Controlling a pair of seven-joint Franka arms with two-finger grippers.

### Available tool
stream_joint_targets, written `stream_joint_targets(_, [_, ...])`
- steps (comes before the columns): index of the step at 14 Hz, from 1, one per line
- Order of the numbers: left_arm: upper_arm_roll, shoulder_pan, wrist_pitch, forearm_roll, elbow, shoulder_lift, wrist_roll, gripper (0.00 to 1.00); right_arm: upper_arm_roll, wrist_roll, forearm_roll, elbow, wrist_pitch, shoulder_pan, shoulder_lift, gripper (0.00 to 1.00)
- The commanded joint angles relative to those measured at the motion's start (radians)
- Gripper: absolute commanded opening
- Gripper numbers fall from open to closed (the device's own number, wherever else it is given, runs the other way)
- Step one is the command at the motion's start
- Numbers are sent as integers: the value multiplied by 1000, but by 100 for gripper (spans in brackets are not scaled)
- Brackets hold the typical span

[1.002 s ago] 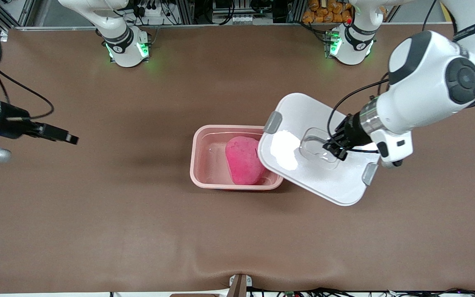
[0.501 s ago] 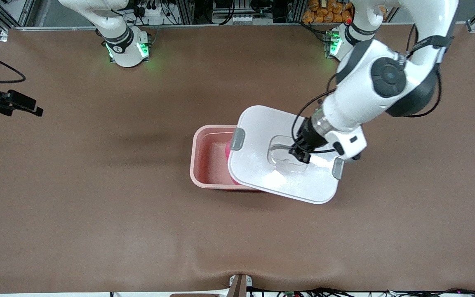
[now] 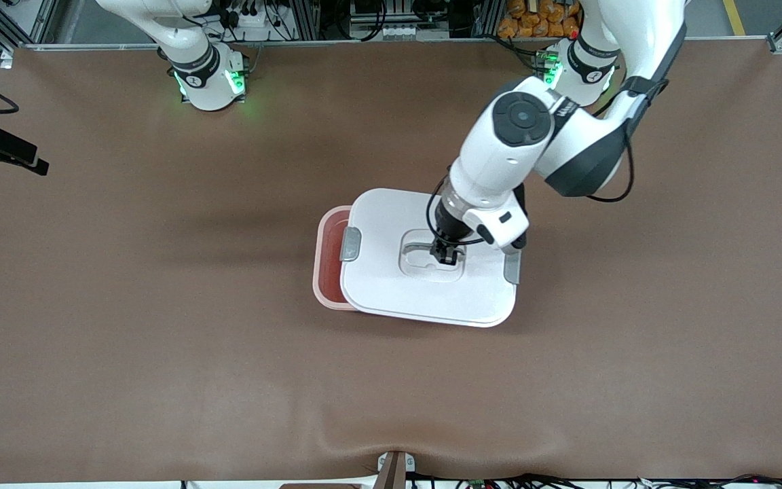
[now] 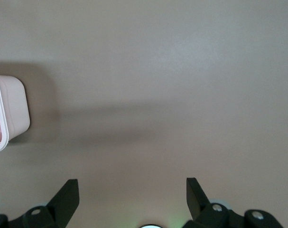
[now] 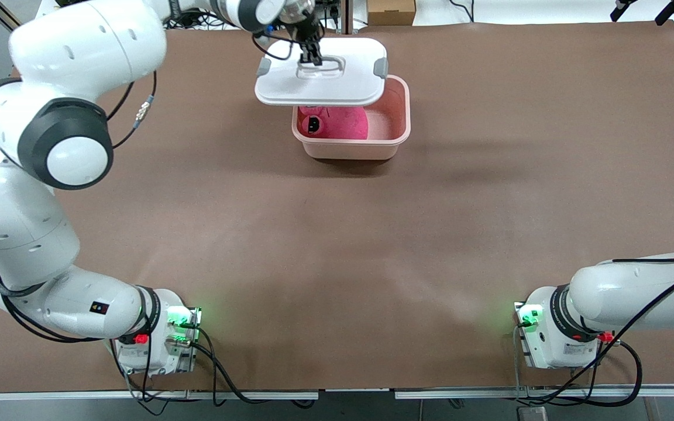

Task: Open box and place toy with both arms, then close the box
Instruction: 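Lower the white lid onto the box with the left gripper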

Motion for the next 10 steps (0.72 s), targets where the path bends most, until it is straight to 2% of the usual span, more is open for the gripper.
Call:
stream_joint_targets(1, [4,-45,47,89,6,31,-102,0,14,-5,-15,45,-20,-19,17,100])
stream_joint_targets(7, [4,-114,103,248,5,89,-283,0,14,-11,-17,35,-30,-23,17,100])
stream_joint_targets(10, [6,-134,124,276,5,109,-325,0,14,-10,-17,32,-46,-40,31,100])
